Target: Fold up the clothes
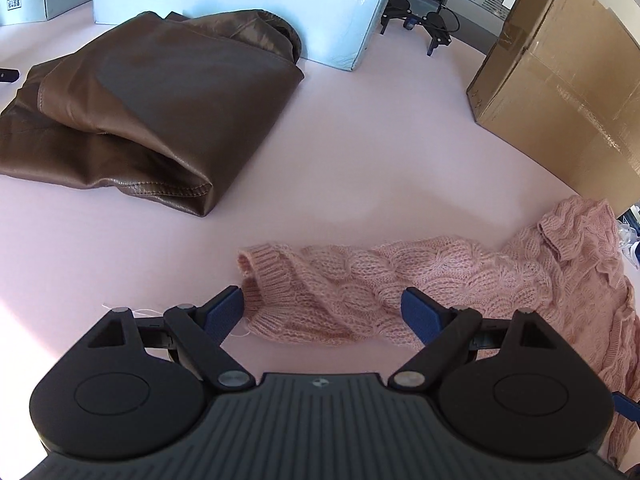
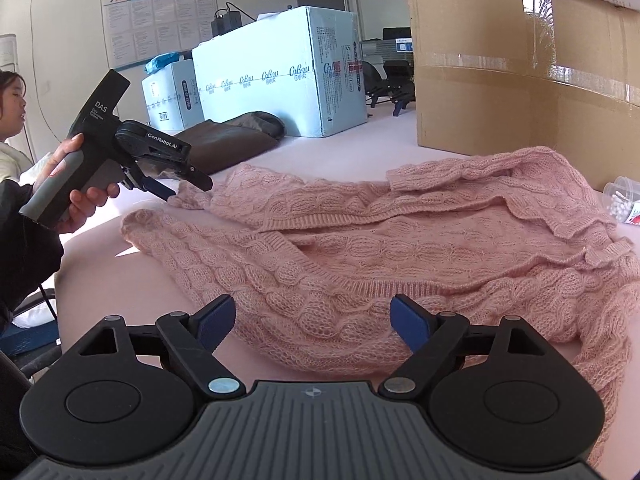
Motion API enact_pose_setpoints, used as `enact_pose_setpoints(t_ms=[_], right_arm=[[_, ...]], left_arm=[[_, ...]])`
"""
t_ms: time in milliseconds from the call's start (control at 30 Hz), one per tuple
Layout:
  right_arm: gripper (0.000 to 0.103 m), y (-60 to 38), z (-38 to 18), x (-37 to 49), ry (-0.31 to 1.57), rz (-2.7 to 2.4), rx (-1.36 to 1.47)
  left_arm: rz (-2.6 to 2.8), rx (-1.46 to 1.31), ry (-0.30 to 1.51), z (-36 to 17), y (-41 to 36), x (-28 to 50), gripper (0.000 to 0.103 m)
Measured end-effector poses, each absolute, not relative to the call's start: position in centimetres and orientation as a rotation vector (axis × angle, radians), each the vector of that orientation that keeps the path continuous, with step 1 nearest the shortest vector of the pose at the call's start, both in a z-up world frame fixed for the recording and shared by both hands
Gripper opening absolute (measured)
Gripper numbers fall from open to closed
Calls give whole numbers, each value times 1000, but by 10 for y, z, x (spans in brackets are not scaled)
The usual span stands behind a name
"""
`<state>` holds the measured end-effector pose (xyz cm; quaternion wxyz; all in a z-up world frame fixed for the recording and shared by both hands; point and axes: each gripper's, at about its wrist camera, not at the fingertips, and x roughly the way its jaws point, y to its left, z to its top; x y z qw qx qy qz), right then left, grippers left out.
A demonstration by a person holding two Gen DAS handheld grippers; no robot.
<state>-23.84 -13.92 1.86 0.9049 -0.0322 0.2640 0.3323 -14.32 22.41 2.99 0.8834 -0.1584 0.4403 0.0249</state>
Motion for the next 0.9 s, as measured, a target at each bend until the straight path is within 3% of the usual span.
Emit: enact_pose_setpoints(t_ms=[200, 300, 400, 433, 467, 533, 900], right_arm=[[84, -138, 19, -241, 543, 684, -75], [84, -139, 17, -240, 546, 682, -78], [84, -139, 17, -240, 549, 681, -79], [84, -139, 17, -240, 550, 680, -79], [84, -139, 17, -239, 552, 680, -79], [84, -139, 17, -239, 554, 679, -78], [84, -141, 14, -237, 570, 678, -66]], left_arm=[[20, -422, 909, 32, 234, -137, 85], [23, -408, 913, 33, 232, -132, 78], [72, -340, 922, 33, 224, -124, 50], [95, -313, 926, 33, 221, -122, 31], [106, -305, 932, 33, 220, -120, 19], [103, -327, 940, 33, 221, -117, 12], [270, -127, 804, 58, 198, -78, 11]])
